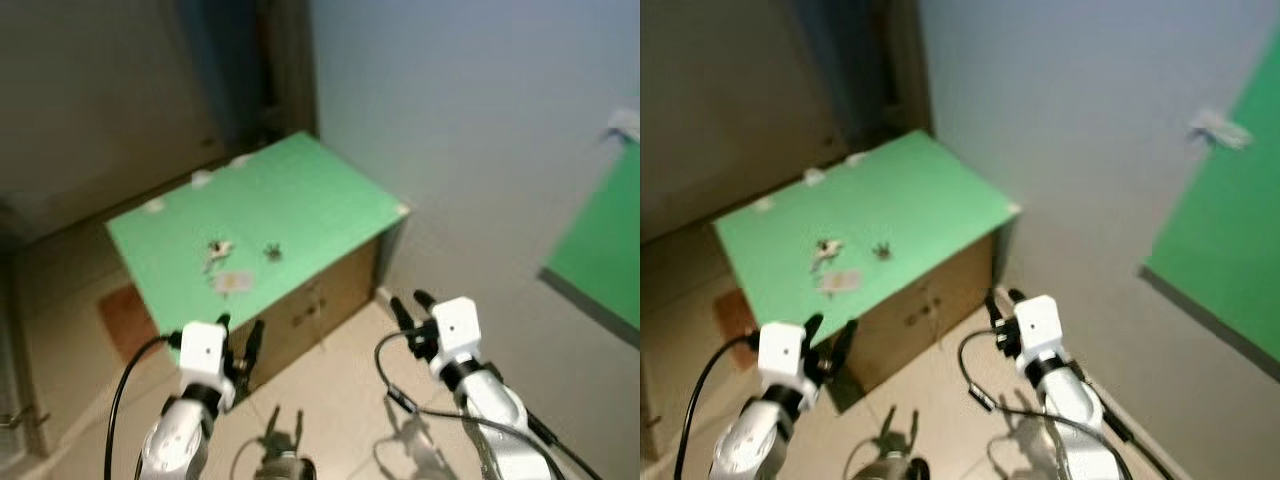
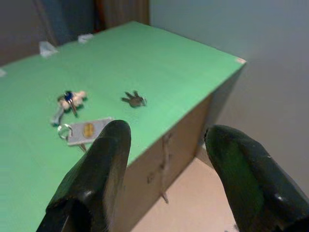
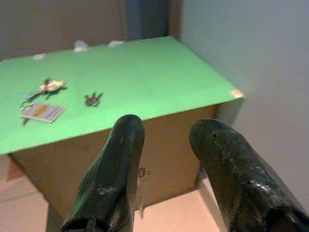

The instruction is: Hang keys on a hook

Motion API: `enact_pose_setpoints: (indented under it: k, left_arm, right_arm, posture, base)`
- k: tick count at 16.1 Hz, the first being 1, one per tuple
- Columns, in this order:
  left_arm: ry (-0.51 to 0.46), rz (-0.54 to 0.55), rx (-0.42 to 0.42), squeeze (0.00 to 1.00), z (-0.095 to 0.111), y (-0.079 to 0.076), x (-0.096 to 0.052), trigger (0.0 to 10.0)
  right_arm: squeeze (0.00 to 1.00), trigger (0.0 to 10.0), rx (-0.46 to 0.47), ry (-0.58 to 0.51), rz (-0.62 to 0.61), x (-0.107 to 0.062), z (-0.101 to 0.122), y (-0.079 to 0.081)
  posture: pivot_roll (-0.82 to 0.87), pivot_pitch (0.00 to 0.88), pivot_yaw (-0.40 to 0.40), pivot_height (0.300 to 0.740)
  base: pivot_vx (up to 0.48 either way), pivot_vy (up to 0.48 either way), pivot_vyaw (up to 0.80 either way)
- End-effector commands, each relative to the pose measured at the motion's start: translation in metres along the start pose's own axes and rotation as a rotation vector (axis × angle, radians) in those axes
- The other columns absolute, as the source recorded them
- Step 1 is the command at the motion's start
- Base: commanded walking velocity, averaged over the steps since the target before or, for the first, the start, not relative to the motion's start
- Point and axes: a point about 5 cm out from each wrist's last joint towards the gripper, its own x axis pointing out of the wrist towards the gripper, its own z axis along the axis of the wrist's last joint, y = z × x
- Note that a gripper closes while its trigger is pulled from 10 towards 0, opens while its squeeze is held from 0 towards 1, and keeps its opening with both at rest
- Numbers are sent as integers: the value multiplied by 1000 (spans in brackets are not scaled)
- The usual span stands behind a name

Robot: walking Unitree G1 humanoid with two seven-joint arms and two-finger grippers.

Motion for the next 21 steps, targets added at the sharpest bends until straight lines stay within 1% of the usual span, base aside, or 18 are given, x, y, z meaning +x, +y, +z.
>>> enact_pose_setpoints:
  k: [1, 2, 3, 4, 6, 7, 11, 14, 16, 17, 18, 19, 20, 21]
  left_arm:
    - [6, 13, 22, 0, 1, 2, 1, 10000]
    - [10, 15, 27, 0, 2, 2, 3, 10000]
    - [11, 17, 23, 0, 3, 2, 4, 10000]
    - [12, 18, 23, 0, 4, 1, 5, 10000]
    - [12, 17, 24, 0, 5, 1, 7, 10000]
    - [10, 9, 34, 0, 6, -2, 9, 10000]
    - [9, -8, 46, 0, 7, -6, 11, 10000]
    - [5, -12, 59, 0, 10, -7, 14, 10000]
    - [0, -13, 64, 0, 12, -7, 15, 10000]
    - [-6, -15, 83, 0, 14, -8, 15, 10000]
    - [-6, -15, 86, 0, 14, -9, 15, 10000]
    - [-16, -16, 69, 0, 16, -11, 16, 10000]
    - [-17, -21, 63, 0, 16, -12, 16, 10000]
    - [-16, -24, 58, 0, 16, -13, 17, 10000]
  right_arm:
    - [0, 10000, -1, 14, -12, 1, -1, -1]
    - [0, 10000, 19, 28, -21, 2, -2, -2]
    - [0, 10000, 6, 49, -32, 3, -4, -3]
    - [1000, 10000, -29, 64, -41, 4, -5, -3]
    - [1000, 10000, -47, 56, -9, 5, -5, 1]
    - [1000, 10000, -46, 42, -11, 6, -2, 2]
    - [1000, 10000, -57, 20, -42, 8, 3, -3]
    - [1000, 10000, -66, 23, -35, 8, 2, -4]
    - [1000, 10000, -52, 26, -27, 9, 2, -3]
    - [1000, 10000, -32, 26, -26, 8, 3, -1]
    - [1000, 10000, -34, 24, -29, 8, 3, -1]
    - [635, 10000, -32, 6, -25, 10, 6, 0]
    - [0, 10000, -42, 3, -31, 10, 7, -1]
    - [0, 10000, -50, 0, -34, 10, 8, -1]
  posture:
    - [-176, 72, 97, 732]
    - [-176, 72, 97, 732]
    - [-179, 71, 98, 732]
    - [-178, 68, 98, 732]
    - [-177, 59, 100, 732]
    - [-179, 52, 102, 732]
    - [-184, 45, 102, 732]
    - [-190, 34, 100, 732]
    - [-188, 37, 100, 732]
    - [-187, 41, 101, 732]
    - [-186, 41, 100, 732]
    - [-188, 46, 100, 732]
    - [-188, 47, 100, 732]
    - [-189, 47, 100, 732]
  base:
    - [0, 0, 800]
    - [0, 0, 0]
    - [0, 0, 0]
    - [0, 0, 0]
    - [0, 0, 0]
    - [0, 0, 0]
    - [0, 0, 0]
    - [0, 0, 0]
    - [0, 0, 0]
    - [0, 0, 0]
    - [0, 0, 0]
    - [0, 0, 0]
    - [0, 0, 0]
    - [0, 0, 0]
